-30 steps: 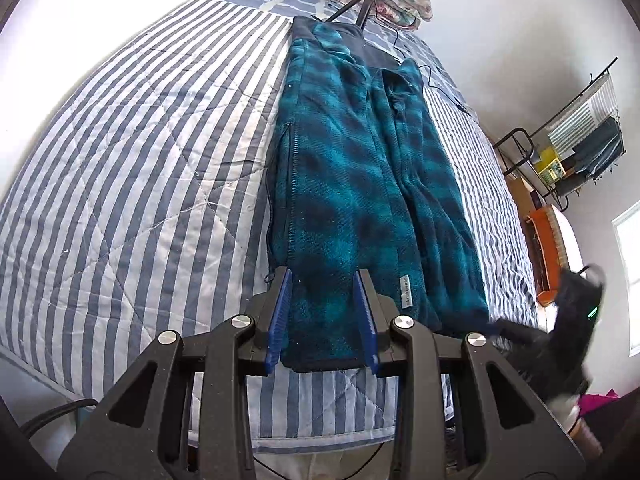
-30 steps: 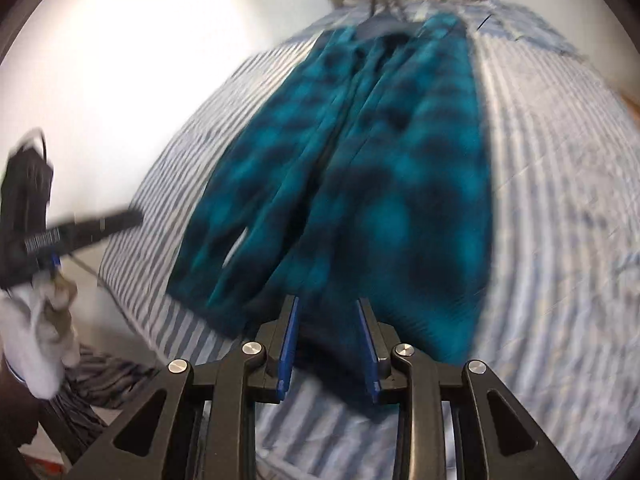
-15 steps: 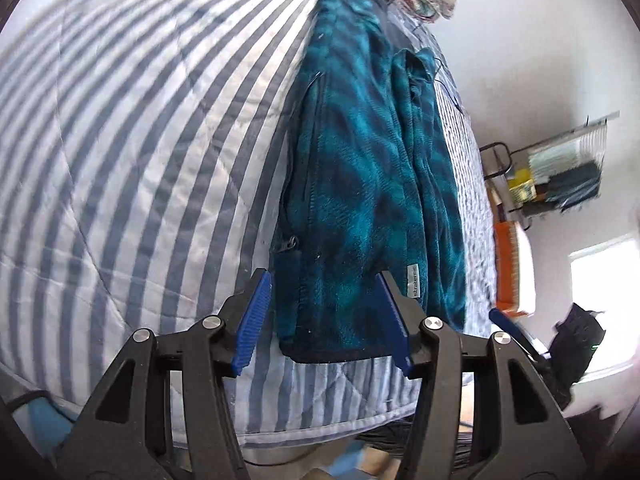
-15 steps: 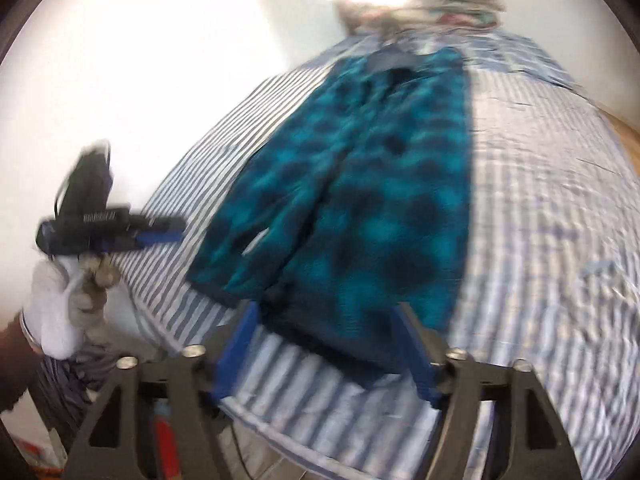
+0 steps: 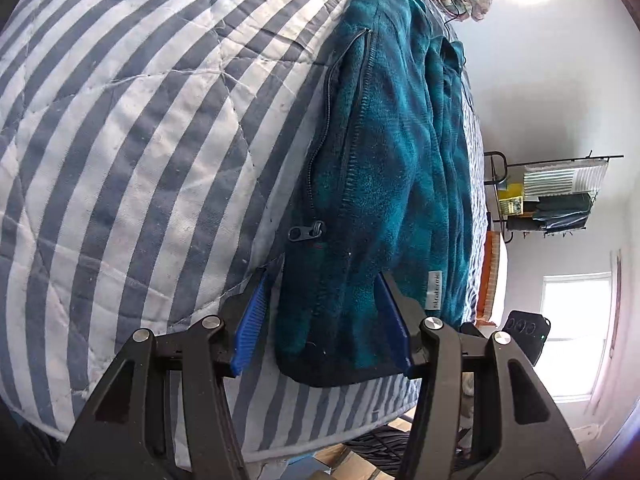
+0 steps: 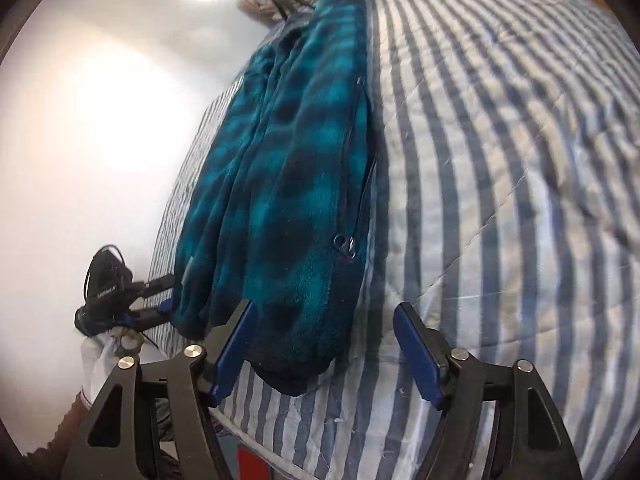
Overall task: Fold large clothes
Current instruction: 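Grasp the jacket hem with both tools and lift it toward the collar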
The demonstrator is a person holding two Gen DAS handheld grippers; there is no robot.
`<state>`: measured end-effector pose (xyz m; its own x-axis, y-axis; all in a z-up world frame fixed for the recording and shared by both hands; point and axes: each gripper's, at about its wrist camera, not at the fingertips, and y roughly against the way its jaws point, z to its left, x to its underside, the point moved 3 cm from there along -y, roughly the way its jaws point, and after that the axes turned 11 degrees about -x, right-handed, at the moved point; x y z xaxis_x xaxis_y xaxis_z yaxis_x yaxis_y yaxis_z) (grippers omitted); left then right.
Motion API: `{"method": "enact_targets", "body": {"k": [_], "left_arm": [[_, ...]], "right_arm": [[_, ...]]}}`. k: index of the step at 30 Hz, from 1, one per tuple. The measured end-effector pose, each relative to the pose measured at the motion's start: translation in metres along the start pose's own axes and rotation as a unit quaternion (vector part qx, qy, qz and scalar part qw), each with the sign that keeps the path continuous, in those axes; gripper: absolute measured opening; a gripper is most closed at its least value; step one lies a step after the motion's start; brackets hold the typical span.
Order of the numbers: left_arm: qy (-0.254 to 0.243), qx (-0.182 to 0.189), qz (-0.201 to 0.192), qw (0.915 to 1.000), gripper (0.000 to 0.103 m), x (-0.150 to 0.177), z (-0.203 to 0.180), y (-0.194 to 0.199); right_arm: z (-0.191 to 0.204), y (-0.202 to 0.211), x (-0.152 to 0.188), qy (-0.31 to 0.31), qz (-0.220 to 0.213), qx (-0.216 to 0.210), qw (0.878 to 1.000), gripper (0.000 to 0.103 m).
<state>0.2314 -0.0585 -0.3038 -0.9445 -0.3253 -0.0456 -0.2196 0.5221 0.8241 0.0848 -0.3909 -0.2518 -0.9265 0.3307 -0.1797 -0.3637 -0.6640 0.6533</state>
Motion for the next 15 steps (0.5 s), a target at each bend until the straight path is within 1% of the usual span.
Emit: {"method": "enact_targets", "body": {"k": [5,6,7,8,10,11,12,13,14,15], "left_arm": [[-0.032,-0.018,-0.007,0.9993,0.055,0.002,-0.01,-0.002],[-0.042,-0.023,-0.006,0.9988,0.053,0.003,-0.014,-0.003],[-0.05,-0.029,-0.006,0.9983,0.047,0.004,-0.016,-0.004],[-0.06,-0.04,-0.006,0.9974,0.044,0.005,-0.02,-0.006],[-0.074,-0.051,0.002,0.996,0.023,0.006,-0.024,-0.009],[-0.075,-0.054,0.002,0.9957,0.022,0.007,-0.026,-0.009],[-0.08,-0.056,0.0,0.9952,0.018,0.007,-0.028,-0.009],[-0.084,-0.056,-0.001,0.9949,0.016,0.007,-0.03,-0.009],[-0.087,-0.055,-0.003,0.9947,0.015,0.007,-0.033,-0.008],[-0.091,-0.052,-0.005,0.9945,0.014,0.008,-0.036,-0.007]], "right_arm": [[0.004,-0.017,0.0,-0.008,0.015,-0.018,1.0,0.072],[0.006,-0.021,-0.002,-0.009,0.02,-0.025,0.999,0.071],[0.008,-0.026,-0.002,-0.01,0.027,-0.034,0.999,0.069],[0.01,-0.032,-0.002,-0.008,0.034,-0.037,0.999,0.064],[0.016,-0.038,-0.002,0.006,0.041,-0.033,0.999,0.062],[0.02,-0.043,-0.003,0.01,0.049,-0.035,0.998,0.053],[0.021,-0.046,-0.004,0.009,0.055,-0.035,0.998,0.046],[0.021,-0.049,-0.005,0.01,0.058,-0.029,0.998,0.045],[0.023,-0.05,-0.006,0.013,0.058,-0.024,0.998,0.037],[0.023,-0.05,-0.006,0.014,0.059,-0.024,0.998,0.032]]}}
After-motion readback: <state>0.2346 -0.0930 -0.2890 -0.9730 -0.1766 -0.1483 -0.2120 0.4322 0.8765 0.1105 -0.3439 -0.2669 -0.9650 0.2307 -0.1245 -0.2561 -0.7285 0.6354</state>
